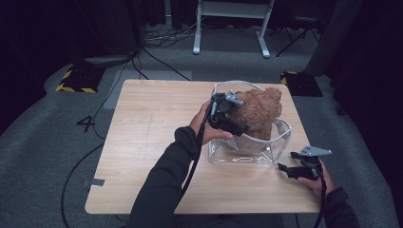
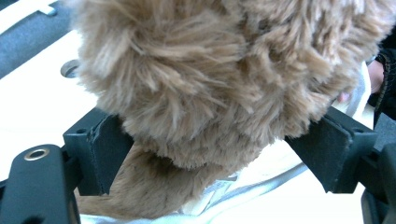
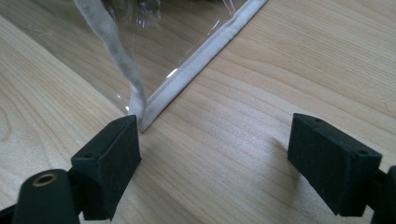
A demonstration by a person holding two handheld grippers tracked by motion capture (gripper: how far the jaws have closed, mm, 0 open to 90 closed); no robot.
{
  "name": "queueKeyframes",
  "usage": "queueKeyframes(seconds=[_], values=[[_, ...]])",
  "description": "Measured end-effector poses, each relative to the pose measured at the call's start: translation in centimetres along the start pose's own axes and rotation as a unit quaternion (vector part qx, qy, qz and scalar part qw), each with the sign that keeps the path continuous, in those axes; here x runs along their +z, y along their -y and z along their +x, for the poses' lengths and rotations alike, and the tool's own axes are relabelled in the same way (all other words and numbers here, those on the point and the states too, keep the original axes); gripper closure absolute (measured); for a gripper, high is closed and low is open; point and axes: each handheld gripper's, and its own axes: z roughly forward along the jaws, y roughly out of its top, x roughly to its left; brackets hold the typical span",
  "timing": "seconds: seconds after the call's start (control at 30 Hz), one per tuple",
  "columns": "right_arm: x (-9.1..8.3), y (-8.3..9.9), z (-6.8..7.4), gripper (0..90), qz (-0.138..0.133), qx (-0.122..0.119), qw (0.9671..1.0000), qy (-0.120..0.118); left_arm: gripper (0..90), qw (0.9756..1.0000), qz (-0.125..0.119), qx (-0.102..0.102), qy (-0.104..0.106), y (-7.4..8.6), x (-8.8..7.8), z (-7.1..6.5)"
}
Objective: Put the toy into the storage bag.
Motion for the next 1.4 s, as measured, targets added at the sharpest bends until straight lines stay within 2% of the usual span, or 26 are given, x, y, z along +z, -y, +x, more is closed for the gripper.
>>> queueKeyframes(seconds=[0.13,0.23,0.63,0.83,0.9,1.1,1.4], values=[[0.0,0.0,0.0,16.8,0.000,0.000,1.0000,0.000,17.0,1.0000,-0.006,0.002,0.001,0.0,-0.2,0.0],[0.0,0.0,0.0,16.8,0.000,0.000,1.0000,0.000,17.0,0.9999,-0.006,0.009,-0.005,0.0,-0.5,-0.1],[0.0,0.0,0.0,16.8,0.000,0.000,1.0000,0.000,15.8,0.9990,-0.041,0.014,-0.011,0.7,-2.4,0.1],[0.0,0.0,0.0,16.9,0.000,0.000,1.0000,0.000,16.3,0.9985,-0.042,0.027,-0.022,1.3,-3.3,0.0],[0.0,0.0,0.0,16.8,0.000,0.000,1.0000,0.000,16.0,0.9981,-0.044,0.028,-0.033,1.4,-3.6,-0.1],[0.0,0.0,0.0,16.8,0.000,0.000,1.0000,0.000,15.8,0.9978,-0.051,0.028,-0.031,1.9,-4.4,-0.1],[0.0,0.0,0.0,16.8,0.000,0.000,1.0000,0.000,15.9,0.9968,-0.057,0.030,-0.047,2.7,-5.7,-0.2]])
